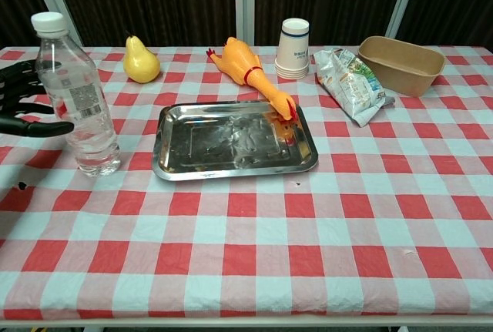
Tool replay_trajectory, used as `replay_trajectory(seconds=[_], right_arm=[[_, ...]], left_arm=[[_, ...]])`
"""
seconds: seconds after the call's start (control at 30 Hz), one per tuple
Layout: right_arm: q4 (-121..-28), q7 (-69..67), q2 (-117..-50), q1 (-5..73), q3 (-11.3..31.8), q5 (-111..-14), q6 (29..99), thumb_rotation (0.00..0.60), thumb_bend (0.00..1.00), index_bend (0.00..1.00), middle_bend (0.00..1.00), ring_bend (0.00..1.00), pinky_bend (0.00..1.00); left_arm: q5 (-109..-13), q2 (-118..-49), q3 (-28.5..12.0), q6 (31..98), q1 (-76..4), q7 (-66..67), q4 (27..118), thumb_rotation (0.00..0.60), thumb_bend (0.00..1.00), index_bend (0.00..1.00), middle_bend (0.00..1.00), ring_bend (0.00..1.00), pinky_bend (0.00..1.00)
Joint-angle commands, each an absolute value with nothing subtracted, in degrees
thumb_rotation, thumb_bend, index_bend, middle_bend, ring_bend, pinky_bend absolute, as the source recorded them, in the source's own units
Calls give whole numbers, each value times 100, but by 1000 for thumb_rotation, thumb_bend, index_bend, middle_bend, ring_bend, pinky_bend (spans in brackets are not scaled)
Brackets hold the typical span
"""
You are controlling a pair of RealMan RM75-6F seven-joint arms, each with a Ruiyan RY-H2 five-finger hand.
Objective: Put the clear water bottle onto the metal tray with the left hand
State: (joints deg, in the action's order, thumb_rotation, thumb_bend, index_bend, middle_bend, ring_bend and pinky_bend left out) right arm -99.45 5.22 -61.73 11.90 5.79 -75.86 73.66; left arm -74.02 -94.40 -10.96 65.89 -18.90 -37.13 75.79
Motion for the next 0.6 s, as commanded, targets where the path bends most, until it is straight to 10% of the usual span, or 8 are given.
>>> replay_trajectory(seconds=[0.03,0.6], right_arm=[[-9943,522,-6173,1189,582,-7581,7370,600,124,122,99,0,11],[-9939,491,-6149,1209,584,-7549,7316,600,125,122,99,0,11]], left_arm=[[-7493,-9395,-1072,6615,-1861,-3894,7657,600,0,161,196,125,209],[-7211,-9426,-1209,6304,-1925,-4029,7887,600,0,142,263,151,210]])
